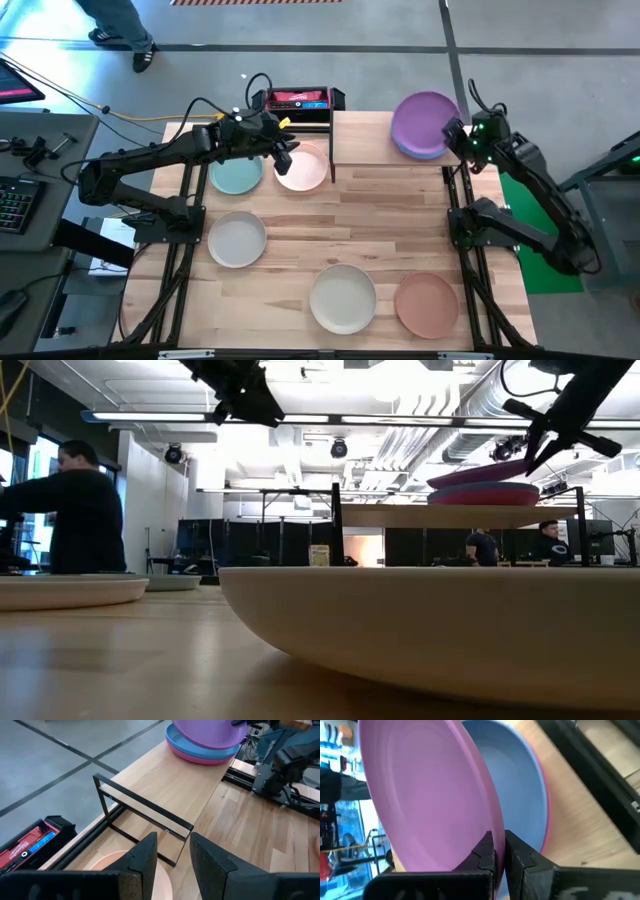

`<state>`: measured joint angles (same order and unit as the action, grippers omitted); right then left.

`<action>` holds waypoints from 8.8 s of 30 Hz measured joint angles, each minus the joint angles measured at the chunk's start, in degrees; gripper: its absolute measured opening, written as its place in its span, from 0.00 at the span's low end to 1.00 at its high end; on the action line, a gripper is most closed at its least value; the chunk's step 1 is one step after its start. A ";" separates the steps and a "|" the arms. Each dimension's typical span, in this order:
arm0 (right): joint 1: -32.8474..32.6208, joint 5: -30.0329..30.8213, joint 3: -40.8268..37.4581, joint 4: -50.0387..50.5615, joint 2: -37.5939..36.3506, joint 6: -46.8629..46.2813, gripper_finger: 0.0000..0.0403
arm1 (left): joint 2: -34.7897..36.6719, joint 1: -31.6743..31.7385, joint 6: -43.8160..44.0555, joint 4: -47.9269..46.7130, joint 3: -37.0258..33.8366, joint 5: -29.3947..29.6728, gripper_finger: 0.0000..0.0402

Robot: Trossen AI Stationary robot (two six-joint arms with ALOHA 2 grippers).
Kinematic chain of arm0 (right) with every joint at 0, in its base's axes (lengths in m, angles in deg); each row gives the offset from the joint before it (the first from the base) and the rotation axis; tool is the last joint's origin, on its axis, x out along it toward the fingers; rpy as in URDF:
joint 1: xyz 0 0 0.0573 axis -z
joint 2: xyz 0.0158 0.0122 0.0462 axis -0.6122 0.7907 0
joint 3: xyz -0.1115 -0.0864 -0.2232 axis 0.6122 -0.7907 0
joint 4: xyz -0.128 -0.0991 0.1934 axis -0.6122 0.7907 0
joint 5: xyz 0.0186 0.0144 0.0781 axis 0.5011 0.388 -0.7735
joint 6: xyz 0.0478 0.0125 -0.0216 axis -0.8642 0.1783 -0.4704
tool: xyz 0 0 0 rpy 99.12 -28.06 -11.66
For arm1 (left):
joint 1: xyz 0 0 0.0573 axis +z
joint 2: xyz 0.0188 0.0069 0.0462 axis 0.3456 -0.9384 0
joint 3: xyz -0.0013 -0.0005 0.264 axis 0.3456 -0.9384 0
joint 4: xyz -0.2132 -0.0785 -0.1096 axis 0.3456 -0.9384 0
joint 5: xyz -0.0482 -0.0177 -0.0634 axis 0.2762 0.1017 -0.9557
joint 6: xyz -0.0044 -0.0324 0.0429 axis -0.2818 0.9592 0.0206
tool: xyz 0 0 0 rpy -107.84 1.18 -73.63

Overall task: Place and stack plates onto a shelf
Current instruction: Stack the purple plate on top of the blue plate on the shelf, then stack bottom gray plate on top of the purple plate on the shelf

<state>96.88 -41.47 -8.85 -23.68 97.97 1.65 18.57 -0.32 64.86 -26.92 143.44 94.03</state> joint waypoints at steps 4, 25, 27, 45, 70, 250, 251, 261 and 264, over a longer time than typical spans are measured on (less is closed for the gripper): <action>-0.02 -0.05 0.00 0.10 0.98 0.09 0.00 | 0.00 0.00 0.00 -0.42 0.00 0.00 0.26; -0.04 2.00 0.02 0.95 2.54 4.72 0.11 | 0.00 0.00 0.02 -0.87 0.00 0.00 0.26; -0.01 2.38 0.02 0.97 2.54 4.66 0.16 | 0.00 0.00 0.02 -0.85 0.00 0.00 0.26; -0.01 -4.12 0.88 5.05 2.38 8.45 0.25 | 0.00 0.00 0.07 -0.85 0.00 0.00 0.26; -0.04 -1.79 5.55 11.29 2.93 13.73 0.25 | 0.00 0.00 0.57 -0.53 0.00 0.22 0.26; -81.25 15.22 5.49 -13.45 28.55 -22.99 0.00 | 12.21 -15.57 6.94 -33.98 -0.02 -1.21 0.26; -80.49 16.04 5.49 -12.04 26.85 -22.99 0.00 | 12.21 -15.56 6.96 -33.95 -0.02 -0.94 0.26; -68.73 21.55 5.49 1.55 8.67 -22.74 0.00 | 12.20 -15.52 8.12 -33.73 -0.02 1.73 0.26; -64.04 23.55 5.49 4.67 3.46 -22.40 0.00 | 12.20 -15.52 8.13 -33.50 -0.02 1.73 0.26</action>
<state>32.83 -17.91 -3.36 -19.01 101.43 -20.76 30.77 -15.83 72.99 -60.43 143.42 95.76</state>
